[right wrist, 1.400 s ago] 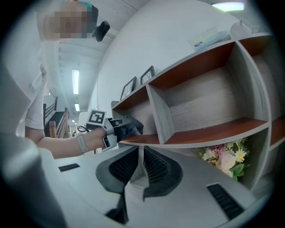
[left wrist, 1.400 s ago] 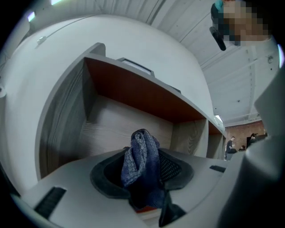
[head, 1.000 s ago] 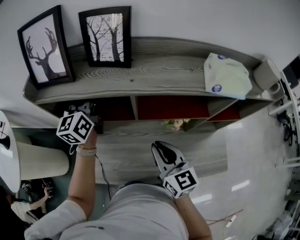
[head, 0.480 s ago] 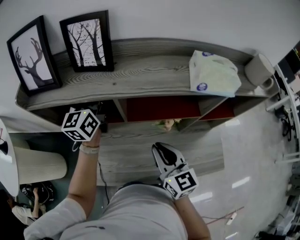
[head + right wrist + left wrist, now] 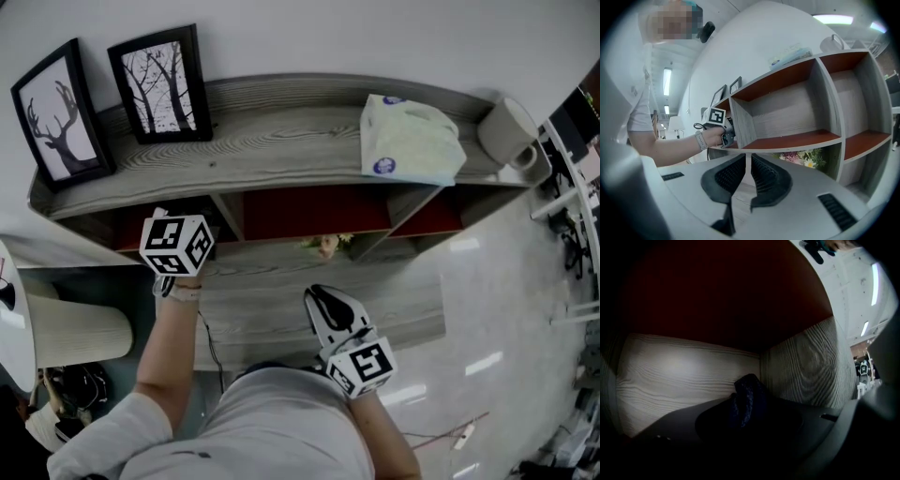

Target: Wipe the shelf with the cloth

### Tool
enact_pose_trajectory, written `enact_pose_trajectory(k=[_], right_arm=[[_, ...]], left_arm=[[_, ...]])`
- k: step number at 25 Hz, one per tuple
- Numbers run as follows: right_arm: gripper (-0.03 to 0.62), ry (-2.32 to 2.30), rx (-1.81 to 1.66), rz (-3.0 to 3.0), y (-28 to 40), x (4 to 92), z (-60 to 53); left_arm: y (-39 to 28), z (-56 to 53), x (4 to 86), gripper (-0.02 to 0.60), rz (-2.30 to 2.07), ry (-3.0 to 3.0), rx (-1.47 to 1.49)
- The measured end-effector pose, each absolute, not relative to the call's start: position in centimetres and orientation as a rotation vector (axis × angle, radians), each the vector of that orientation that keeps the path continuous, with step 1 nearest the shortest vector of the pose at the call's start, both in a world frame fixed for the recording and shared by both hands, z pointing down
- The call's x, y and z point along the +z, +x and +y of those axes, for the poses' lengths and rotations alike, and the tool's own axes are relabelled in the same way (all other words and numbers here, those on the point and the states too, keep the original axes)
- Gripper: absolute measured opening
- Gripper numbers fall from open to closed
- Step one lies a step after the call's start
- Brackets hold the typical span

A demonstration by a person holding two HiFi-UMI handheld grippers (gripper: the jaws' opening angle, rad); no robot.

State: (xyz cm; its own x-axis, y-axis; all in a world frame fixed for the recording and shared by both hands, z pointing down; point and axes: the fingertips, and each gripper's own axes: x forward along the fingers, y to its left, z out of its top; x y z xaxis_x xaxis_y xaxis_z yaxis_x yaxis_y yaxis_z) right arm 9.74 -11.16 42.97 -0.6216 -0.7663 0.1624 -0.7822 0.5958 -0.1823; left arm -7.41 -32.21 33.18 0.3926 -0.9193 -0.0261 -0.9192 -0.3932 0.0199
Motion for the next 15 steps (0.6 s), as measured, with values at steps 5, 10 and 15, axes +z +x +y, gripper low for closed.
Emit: enact_pose_trajectory(k=[5,10,15], right_arm=[[0.043,1.320,0.353,-2.764,9.2,42.9,-11.2],[0.043,1.288,0.364,-2.782,8.1,42.8,-11.3],[0.043,1.258,0.367,-2.795,7.0,43.0,-11.5]], left_arm=[[-8.3,-32.5,36.9,0.164,-1.669,2.520,0.126],[-10.0,-32.5,38.2,0.164,-1.612,2.479,0.229],[-13.5,-32.2,39.2,0.166,-1.700,2.403,0.302]])
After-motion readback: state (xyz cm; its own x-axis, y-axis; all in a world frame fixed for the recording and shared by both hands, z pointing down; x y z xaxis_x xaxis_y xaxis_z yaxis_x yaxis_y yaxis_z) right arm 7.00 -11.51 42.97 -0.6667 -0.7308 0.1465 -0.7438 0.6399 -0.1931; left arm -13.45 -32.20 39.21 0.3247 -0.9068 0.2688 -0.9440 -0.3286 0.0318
